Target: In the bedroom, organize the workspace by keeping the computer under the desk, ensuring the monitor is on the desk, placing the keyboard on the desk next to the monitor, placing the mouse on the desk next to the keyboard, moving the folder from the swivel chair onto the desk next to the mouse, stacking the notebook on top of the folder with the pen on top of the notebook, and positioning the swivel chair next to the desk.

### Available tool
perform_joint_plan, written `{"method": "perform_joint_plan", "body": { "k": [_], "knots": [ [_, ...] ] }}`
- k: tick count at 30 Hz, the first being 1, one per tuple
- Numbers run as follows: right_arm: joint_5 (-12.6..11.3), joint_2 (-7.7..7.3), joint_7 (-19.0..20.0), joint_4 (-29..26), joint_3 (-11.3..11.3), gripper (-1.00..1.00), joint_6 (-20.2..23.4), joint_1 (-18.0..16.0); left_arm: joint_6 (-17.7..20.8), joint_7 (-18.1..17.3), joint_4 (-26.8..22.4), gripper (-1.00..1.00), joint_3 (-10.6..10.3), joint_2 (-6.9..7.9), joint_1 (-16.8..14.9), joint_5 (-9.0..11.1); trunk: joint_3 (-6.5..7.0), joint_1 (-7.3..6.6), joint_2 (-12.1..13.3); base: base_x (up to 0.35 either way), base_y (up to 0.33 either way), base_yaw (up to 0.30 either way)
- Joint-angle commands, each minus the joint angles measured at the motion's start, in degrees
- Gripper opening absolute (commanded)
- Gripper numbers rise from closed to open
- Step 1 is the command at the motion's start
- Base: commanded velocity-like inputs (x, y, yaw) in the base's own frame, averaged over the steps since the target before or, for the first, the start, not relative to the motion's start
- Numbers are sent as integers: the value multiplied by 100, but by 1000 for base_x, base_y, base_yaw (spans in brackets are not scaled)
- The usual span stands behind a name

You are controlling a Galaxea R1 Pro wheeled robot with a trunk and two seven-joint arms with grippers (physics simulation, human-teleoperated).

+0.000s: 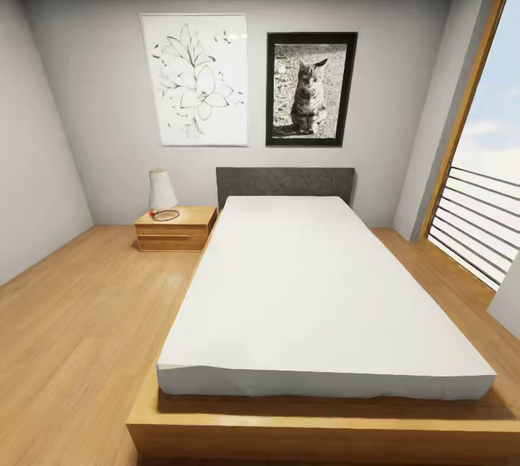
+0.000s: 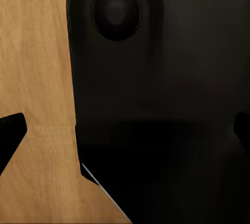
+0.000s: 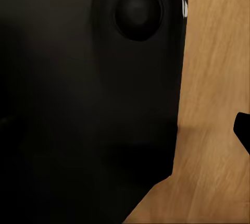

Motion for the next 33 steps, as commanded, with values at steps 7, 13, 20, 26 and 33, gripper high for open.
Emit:
{"method": "perform_joint_plan", "body": {
  "k": [7,13,20,26,33],
  "knots": [
    [43,224,-159,-163,39,100,-226,-200,-160,-2,-226,100,-19,-164,8,159,123,-153,280,0,0,0],
    [9,212,34,-119,-38,100,-52,-186,33,-6,-195,100,-3,-251,7,-34,231,-285,520,0,0,0],
    [1,190,45,-269,-51,100,-120,-185,127,-9,-278,100,15,-212,8,-131,357,-439,801,0,0,0],
    [0,178,44,-463,-59,100,-312,-185,118,-9,-471,100,16,-168,8,-125,464,-571,1042,0,0,0],
    [-6,124,44,-690,-61,100,-537,-185,114,-9,-697,100,26,-150,7,-109,590,-724,1322,0,0,0]
  ]
}}
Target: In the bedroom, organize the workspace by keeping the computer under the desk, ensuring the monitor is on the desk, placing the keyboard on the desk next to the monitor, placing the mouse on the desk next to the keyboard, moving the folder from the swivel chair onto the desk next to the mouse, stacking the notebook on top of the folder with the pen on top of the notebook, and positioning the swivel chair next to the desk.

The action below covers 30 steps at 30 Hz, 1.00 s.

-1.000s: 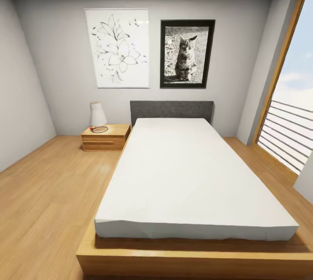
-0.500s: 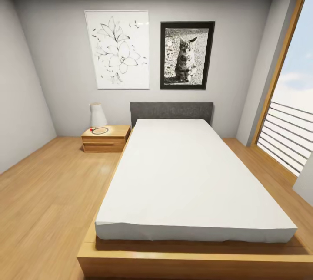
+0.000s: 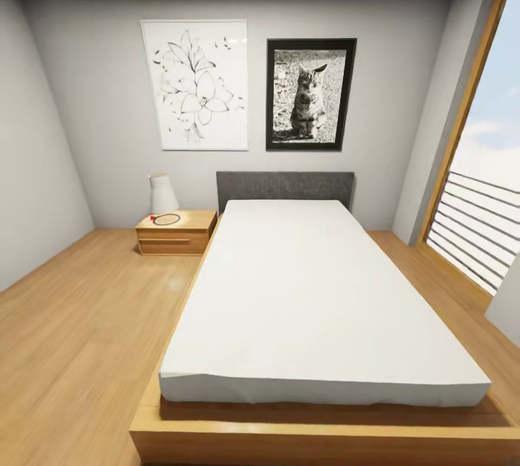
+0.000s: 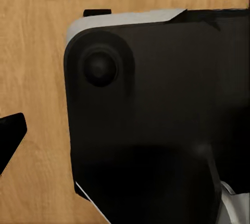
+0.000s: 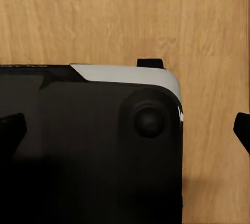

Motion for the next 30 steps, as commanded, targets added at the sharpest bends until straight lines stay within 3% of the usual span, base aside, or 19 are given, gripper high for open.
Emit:
{"method": "perform_joint_plan", "body": {
  "k": [1,2,19,27,30],
  "knots": [
    [-2,-5,4,-28,-6,100,-53,-3,11,-1,-43,100,3,0,1,-10,13,-23,38,0,0,0],
    [-2,-13,4,-234,-6,100,-2350,-3,11,-1,-658,100,4,0,2,-10,31,-45,78,0,0,0],
    [-7,-27,4,-281,-12,100,-2367,-3,3,14,-704,100,4,0,0,-9,336,-418,760,0,0,0],
    [-5,-37,-1,-652,-15,100,-2367,-3,-579,62,-813,100,18,1,0,42,479,-594,1081,0,0,0],
    [-9,-48,-3,-811,-15,100,-2367,-3,-858,90,-1131,100,43,-14,-2,315,533,-660,1201,0,0,0]
  ]
}}
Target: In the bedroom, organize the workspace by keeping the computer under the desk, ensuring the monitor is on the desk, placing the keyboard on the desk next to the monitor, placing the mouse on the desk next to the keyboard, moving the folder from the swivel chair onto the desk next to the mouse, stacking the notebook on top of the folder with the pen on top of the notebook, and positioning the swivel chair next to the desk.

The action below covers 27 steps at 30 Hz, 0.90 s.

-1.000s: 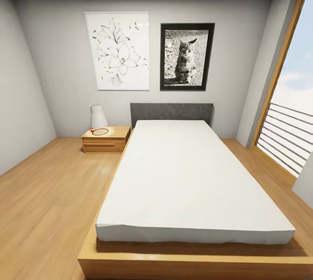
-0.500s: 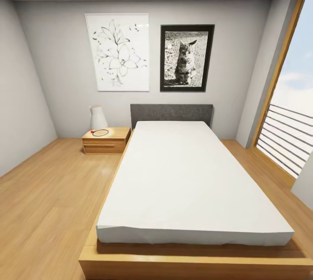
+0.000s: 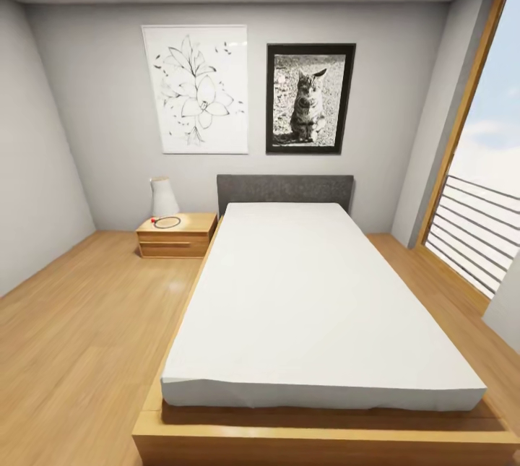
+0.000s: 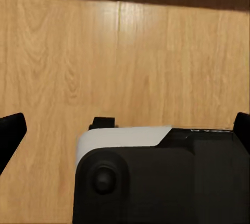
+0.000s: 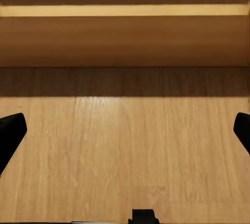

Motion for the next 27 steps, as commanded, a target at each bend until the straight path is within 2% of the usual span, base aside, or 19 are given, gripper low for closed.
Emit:
{"method": "perform_joint_plan", "body": {
  "k": [1,2,3,5,10,12,15,20,24,27],
  "knots": [
    [-3,-1,3,-33,-7,100,-18,-3,-76,20,-184,100,21,-9,1,227,12,-22,38,0,0,0],
    [-4,-12,3,-92,-8,100,-30,-3,-114,22,-386,100,31,-12,1,522,30,-44,78,0,0,0],
    [-4,-19,3,-127,-10,100,-38,-3,-126,22,-493,100,34,-14,1,669,48,-66,118,0,0,0],
    [-5,-53,-3,-250,-20,100,-82,-3,-167,23,-948,100,44,-12,2,1135,84,-110,198,0,0,0],
    [-10,-63,-1,-281,-23,100,-353,-3,-197,30,-898,100,48,10,2,1263,174,-220,398,0,0,0],
    [-18,-59,-2,-271,-29,100,-595,-3,-213,42,-754,100,51,146,2,1277,210,-264,479,0,0,0],
    [-21,-51,-5,-260,-36,100,-721,-3,-209,46,-687,100,53,340,1,1286,264,-330,599,0,0,32],
    [-23,-41,-141,-251,-41,100,-809,-3,-190,49,-643,100,46,490,-3,1284,353,-440,800,0,0,125],
    [-23,-37,-181,-247,-42,100,-815,-3,-167,49,-578,100,45,524,-21,1284,425,-527,960,0,0,221],
    [-23,-33,-192,-244,-41,100,-816,-3,-105,49,-384,100,45,645,-202,1285,479,-593,1080,0,0,232]
  ]
}}
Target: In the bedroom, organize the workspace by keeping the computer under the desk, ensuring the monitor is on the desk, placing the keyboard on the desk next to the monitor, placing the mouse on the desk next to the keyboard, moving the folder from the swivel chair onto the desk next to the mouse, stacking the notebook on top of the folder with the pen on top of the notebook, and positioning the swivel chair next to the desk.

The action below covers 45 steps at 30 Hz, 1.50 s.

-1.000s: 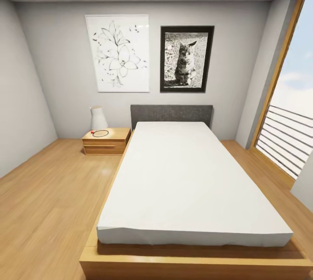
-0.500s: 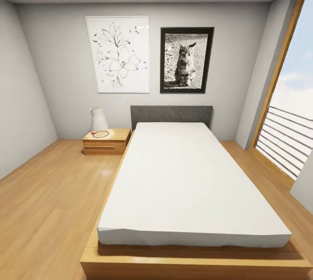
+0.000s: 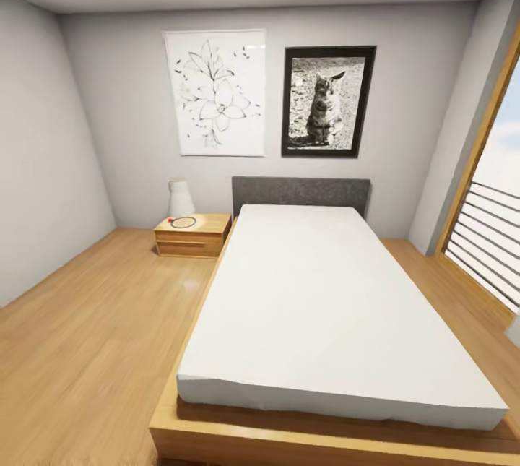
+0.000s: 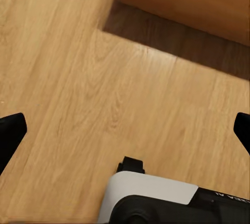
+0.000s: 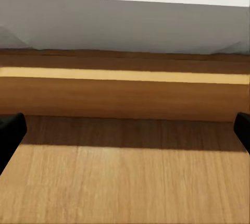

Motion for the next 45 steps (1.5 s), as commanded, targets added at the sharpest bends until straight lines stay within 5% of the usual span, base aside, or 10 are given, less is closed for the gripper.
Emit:
{"method": "perform_joint_plan", "body": {
  "k": [1,5,17,19,23,26,35,40,45],
  "knots": [
    [-2,3,-8,2,-8,100,-16,-2,16,9,81,100,-7,43,-76,27,10,-22,35,0,0,234],
    [-2,4,-13,1,-5,100,-17,-2,211,0,445,100,-4,258,-492,39,82,-110,196,0,0,236],
    [4,13,-15,29,7,100,-18,-2,276,-17,611,100,16,294,-709,46,298,-373,677,0,0,238],
    [2,13,-15,44,7,100,-18,-2,274,-23,617,100,24,260,-711,48,333,-417,757,0,0,238],
    [-1,7,-21,70,1,100,-15,-2,12,26,478,100,26,-134,-714,46,405,-505,918,0,0,250],
    [-1,6,-22,72,0,100,-12,-2,-102,83,269,100,34,-196,-714,56,459,-571,1038,0,0,256],
    [0,-3,-65,74,0,100,28,-8,-219,147,253,100,216,-256,-714,389,536,-681,1239,0,0,256],
    [3,-8,-118,74,0,100,35,-15,-1024,112,724,100,213,-252,-714,417,506,-681,1239,0,0,188],
    [6,-7,-126,74,1,100,35,-16,-1256,107,788,100,207,-259,-714,421,466,-681,1239,43,0,120]
  ]
}}
